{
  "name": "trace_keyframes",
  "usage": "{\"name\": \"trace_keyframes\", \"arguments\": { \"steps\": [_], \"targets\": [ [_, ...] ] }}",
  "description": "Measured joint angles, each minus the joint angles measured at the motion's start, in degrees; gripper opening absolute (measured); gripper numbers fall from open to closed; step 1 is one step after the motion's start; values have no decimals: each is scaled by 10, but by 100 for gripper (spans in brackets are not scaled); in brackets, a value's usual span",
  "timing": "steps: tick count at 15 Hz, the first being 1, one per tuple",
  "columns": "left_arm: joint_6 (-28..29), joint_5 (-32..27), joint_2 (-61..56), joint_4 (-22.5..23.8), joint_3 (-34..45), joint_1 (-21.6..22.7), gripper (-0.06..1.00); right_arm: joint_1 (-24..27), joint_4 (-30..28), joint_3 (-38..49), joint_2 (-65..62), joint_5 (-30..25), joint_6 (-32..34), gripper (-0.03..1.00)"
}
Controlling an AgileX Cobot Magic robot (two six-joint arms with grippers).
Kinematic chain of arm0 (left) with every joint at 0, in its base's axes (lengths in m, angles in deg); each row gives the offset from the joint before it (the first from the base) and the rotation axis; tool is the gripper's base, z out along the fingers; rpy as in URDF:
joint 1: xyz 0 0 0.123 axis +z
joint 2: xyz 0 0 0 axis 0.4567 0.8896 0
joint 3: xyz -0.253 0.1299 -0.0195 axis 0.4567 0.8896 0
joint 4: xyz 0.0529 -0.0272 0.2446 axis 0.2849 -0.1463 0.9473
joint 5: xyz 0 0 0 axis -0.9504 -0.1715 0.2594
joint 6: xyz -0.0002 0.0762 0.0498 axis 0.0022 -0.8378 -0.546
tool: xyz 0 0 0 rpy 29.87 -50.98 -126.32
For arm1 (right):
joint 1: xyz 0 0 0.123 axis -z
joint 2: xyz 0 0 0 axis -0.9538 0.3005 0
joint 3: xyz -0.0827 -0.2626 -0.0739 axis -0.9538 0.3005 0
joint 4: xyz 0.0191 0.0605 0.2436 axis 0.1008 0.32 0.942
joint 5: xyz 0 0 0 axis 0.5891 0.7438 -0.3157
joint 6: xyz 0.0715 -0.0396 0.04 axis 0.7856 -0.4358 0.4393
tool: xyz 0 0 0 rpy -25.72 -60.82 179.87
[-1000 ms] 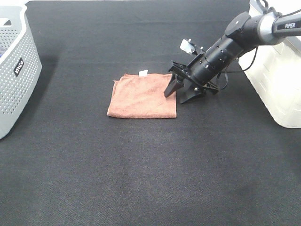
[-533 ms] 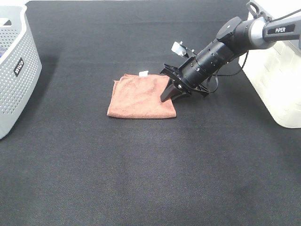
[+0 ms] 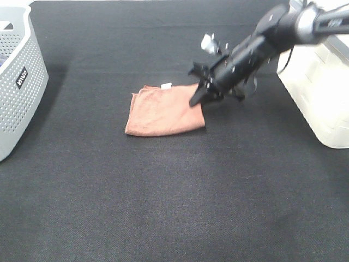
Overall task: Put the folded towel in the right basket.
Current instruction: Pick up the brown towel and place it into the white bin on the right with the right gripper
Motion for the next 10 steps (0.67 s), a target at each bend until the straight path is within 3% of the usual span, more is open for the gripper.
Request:
{"name": "trace_keyframes", "arguments": {
  "steps": [5, 10],
  "targets": [
    [0, 0, 0, 0, 0, 0, 88, 0, -27, 0, -100, -44, -1, 0],
    [0, 0, 0, 0, 0, 0, 88, 0, -158, 0, -227, -47, 32, 0]
  ]
}}
